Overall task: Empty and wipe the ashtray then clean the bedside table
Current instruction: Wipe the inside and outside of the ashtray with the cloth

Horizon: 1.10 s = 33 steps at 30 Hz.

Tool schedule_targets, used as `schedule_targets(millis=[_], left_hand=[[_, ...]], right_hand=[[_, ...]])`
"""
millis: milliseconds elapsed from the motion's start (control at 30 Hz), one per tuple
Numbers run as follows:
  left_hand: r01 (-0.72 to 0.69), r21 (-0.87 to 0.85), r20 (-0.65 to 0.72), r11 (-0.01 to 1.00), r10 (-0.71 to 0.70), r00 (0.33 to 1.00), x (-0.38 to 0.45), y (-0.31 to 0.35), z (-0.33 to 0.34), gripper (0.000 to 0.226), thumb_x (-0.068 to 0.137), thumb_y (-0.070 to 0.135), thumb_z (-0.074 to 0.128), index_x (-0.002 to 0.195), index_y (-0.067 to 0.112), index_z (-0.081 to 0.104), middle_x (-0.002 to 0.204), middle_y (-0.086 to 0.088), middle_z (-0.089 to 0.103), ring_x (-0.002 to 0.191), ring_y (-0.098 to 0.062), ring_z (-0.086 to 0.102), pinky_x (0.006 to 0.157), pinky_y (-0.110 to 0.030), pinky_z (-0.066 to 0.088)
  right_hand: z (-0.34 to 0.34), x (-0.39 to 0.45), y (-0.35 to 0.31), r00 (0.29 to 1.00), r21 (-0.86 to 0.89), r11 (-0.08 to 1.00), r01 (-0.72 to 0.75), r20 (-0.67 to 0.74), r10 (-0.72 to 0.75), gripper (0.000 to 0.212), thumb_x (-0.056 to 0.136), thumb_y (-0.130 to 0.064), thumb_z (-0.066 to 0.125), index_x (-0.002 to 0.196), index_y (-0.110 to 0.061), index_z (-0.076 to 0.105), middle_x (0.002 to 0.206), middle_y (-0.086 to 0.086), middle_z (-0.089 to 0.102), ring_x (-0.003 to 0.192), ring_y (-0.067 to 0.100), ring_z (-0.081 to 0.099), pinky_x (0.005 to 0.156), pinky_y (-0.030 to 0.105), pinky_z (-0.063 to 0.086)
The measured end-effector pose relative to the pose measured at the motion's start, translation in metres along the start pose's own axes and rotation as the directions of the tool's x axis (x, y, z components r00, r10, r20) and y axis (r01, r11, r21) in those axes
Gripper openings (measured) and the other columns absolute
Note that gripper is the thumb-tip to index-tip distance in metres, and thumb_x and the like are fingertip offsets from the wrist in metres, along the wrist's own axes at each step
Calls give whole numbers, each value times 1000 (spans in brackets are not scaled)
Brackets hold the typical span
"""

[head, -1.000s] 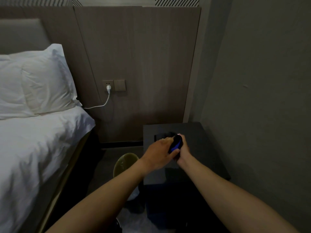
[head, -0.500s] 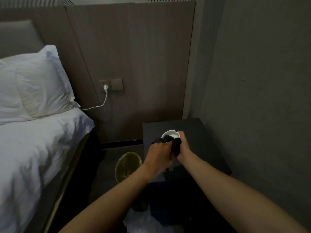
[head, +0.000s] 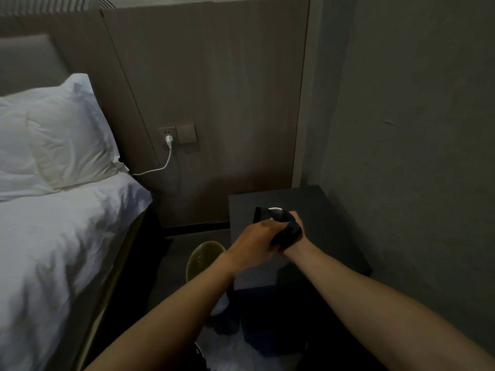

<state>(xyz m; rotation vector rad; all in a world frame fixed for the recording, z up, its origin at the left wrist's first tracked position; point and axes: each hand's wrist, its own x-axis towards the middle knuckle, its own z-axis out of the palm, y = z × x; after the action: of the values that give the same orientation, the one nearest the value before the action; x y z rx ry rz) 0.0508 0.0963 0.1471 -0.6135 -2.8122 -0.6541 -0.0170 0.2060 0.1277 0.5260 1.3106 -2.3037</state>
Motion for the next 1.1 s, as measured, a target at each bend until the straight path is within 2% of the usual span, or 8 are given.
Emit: schedule_targets(millis=[167,233,333,500,633,833,933,1100], left_hand=[[28,75,101,997,-36,994,10,-10,-6,37,94,33,65,129,21,63,125,0,67,115,-16,62,95,-25,47],[58,113,132,992,-73,989,10,-13,-3,42,95,39,62,133,23,59,131,1,64,121,-16,59,99,-28,44],[113,212,140,971,-144,980,11,-10,5,48,97,49,54,137,22,53,137,-2,60,128,-18,54,109,-36,43],[187,394,159,900,-267,951,21,-3,8,55,98,57,47,135,16,53,122,-7,65,111,-22,61,97,-36,48],[175,518,164,838,-298,940,26,4,6,51,101,52,44,128,10,55,122,-12,64,111,-24,60,100,-37,45],[87,618,233,781,-289,929,31,19,0,40,105,33,47,129,4,59,128,-16,64,119,-30,59,105,-41,40],[58,609,223,791,-241,944,32,25,1,34,102,18,51,130,0,59,126,-18,67,116,-34,64,101,-43,47],[87,501,216,861,-222,951,31,25,0,37,100,14,56,133,-2,57,128,-21,65,119,-35,62,103,-42,48]], right_hand=[[1,-4,4,990,6,991,-133,-41,133,35,89,-43,53,75,-15,66,59,6,64,67,26,60,60,31,51],[-2,-5,4,986,27,988,-153,-59,155,34,87,-44,56,79,-14,69,60,7,68,69,27,63,62,33,52],[-4,-4,7,983,44,987,-154,-90,157,39,82,-47,60,96,-13,73,78,10,72,79,30,68,81,37,56],[-4,-6,5,975,115,974,-194,-86,205,38,87,-46,58,101,-14,72,85,10,70,78,27,66,63,34,54],[-4,-4,5,975,97,979,-177,-117,188,42,84,-48,61,108,-15,71,97,12,71,89,30,67,74,39,57],[-5,0,7,983,70,981,-178,-39,181,48,84,-49,60,112,-11,70,97,14,69,87,29,65,78,39,55],[-9,3,6,987,41,986,-162,31,160,47,88,-50,53,106,-10,68,93,13,68,86,27,64,74,38,52],[-11,0,0,985,-1,986,-164,55,164,45,90,-49,53,103,-9,68,95,14,69,90,28,64,76,40,53]])
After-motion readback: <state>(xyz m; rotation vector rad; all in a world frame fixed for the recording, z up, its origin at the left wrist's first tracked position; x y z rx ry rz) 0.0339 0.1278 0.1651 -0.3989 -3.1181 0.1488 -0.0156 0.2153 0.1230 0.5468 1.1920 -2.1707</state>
